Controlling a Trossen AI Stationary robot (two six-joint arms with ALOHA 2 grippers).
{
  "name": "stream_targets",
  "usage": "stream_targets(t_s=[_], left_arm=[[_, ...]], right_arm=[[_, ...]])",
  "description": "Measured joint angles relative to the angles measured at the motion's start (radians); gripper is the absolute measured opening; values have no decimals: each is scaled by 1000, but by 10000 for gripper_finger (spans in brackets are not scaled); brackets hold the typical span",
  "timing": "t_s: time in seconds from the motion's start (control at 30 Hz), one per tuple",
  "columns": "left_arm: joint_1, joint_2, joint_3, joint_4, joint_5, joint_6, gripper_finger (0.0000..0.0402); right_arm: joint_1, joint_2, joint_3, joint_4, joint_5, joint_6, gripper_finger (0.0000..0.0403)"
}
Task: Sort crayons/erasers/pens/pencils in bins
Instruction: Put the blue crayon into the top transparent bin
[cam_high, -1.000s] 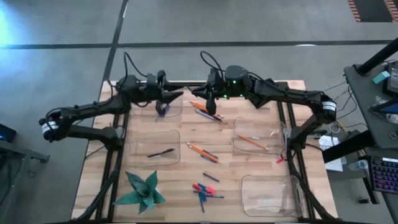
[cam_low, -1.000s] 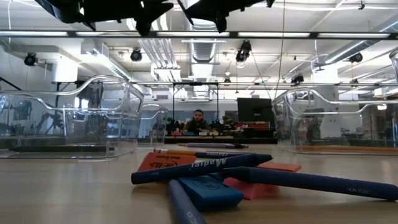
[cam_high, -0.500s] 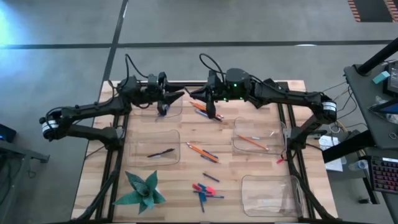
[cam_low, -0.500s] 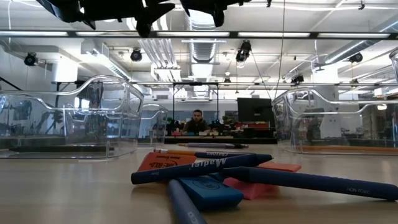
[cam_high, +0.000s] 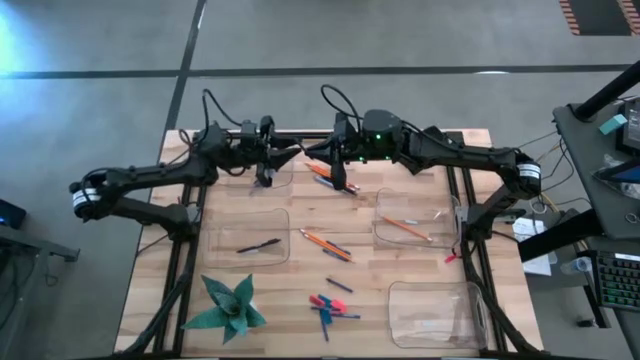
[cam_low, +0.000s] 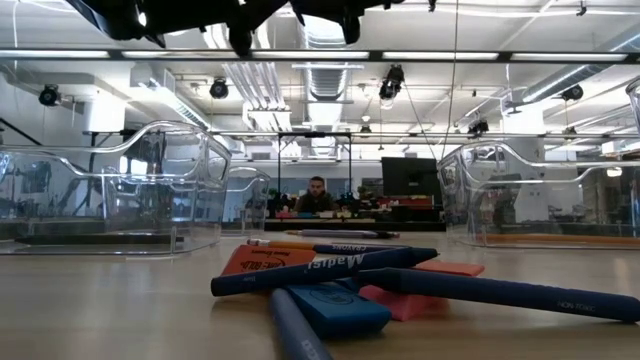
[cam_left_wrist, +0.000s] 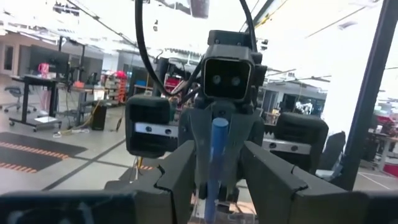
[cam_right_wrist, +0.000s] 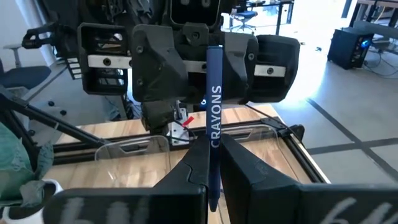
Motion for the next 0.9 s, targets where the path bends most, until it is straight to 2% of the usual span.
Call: stream_targets(t_s=[0.33,0.43,0.6,0.7,0.8,0.9], left_arm=[[-4,48,31,-1,0,-25,117],[-5,49,34,-2,1,-24,92],[-5,49,34,-1,5,-23,17],[-5,49,34,-1,5,-23,15],[-6,49,34,-1,5,-23,16],[-6,49,34,-6,4,-24,16]], right_arm=[[6,0,0,-2,0,0,13],[6,0,0,-2,0,0,13],[6,0,0,-4,3,0,13],[6,0,0,-4,4,1,13],[6,0,0,-4,3,24,28],[6,0,0,-23,14,34,62]])
